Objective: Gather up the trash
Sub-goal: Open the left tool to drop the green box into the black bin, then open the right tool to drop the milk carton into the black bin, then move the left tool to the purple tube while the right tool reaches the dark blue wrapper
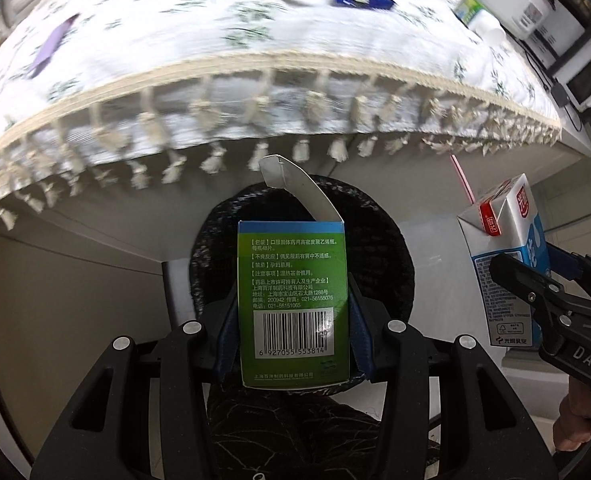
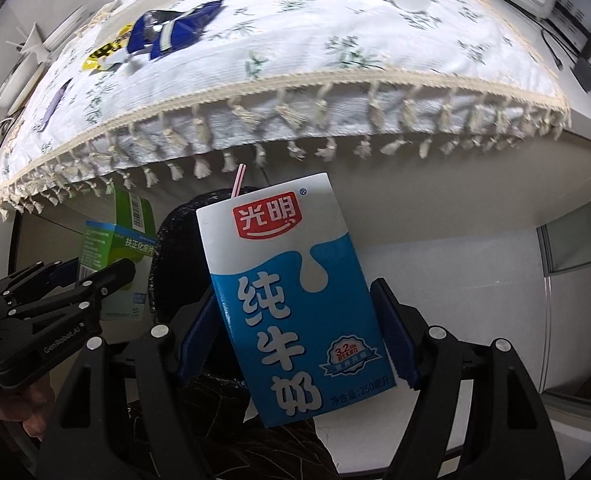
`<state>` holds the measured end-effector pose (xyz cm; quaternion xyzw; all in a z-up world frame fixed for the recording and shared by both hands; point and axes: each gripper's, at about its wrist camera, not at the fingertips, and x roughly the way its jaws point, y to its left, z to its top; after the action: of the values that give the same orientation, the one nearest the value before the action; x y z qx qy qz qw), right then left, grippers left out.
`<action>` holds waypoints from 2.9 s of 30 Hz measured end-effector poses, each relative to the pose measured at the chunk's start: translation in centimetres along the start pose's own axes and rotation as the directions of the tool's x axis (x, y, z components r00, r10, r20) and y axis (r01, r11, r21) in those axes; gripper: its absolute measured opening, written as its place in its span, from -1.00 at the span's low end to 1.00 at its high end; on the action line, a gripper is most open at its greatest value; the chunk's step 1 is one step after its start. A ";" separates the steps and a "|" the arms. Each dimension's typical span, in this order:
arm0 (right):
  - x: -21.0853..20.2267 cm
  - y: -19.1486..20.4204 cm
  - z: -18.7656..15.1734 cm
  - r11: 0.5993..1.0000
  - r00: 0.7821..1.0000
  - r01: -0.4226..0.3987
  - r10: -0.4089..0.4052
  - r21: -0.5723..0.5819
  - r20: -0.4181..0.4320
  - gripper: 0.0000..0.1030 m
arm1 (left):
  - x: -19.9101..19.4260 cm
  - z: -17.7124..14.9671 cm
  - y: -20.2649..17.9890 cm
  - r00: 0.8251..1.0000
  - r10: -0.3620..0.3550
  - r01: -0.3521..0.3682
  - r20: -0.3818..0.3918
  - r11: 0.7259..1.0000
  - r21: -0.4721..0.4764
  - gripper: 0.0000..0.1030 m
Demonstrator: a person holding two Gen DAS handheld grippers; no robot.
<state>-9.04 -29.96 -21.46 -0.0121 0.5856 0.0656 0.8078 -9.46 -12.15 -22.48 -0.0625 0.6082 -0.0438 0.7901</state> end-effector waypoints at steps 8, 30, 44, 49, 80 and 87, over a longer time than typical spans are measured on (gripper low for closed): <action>-0.8 -1.9 -0.5 0.999 1.000 0.017 -0.017 0.028 0.004 0.36 | 1.3 0.6 -2.6 0.999 -0.028 0.029 -0.017 0.998 0.058 -0.11; 0.9 0.8 1.1 1.000 1.000 0.004 -0.004 -0.018 -0.011 0.36 | -0.7 2.5 -0.8 0.999 0.016 -0.016 0.051 1.000 -0.002 0.85; 2.5 5.1 2.9 0.995 0.999 -0.031 0.030 -0.096 -0.019 0.36 | -3.2 2.4 4.2 0.995 0.062 -0.055 0.084 0.994 -0.091 0.88; 3.4 6.6 3.5 0.991 0.999 -0.044 0.040 -0.125 -0.032 0.36 | -4.0 2.3 5.3 0.993 0.076 -0.066 0.091 0.991 -0.113 0.88; 0.7 11.7 7.8 0.977 0.996 0.026 -0.007 -0.211 0.092 0.77 | -7.7 3.7 6.9 0.985 0.077 -0.055 0.153 0.988 -0.143 0.88; -3.5 9.2 7.3 0.974 0.989 0.027 0.007 -0.224 0.150 0.78 | -10.4 4.7 6.9 0.981 0.062 -0.033 0.182 0.987 -0.156 0.88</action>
<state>-4.27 -20.44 -15.32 -0.1016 0.5120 0.1284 0.8432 -7.62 -3.60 -12.38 -0.1116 0.5345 0.0276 0.8373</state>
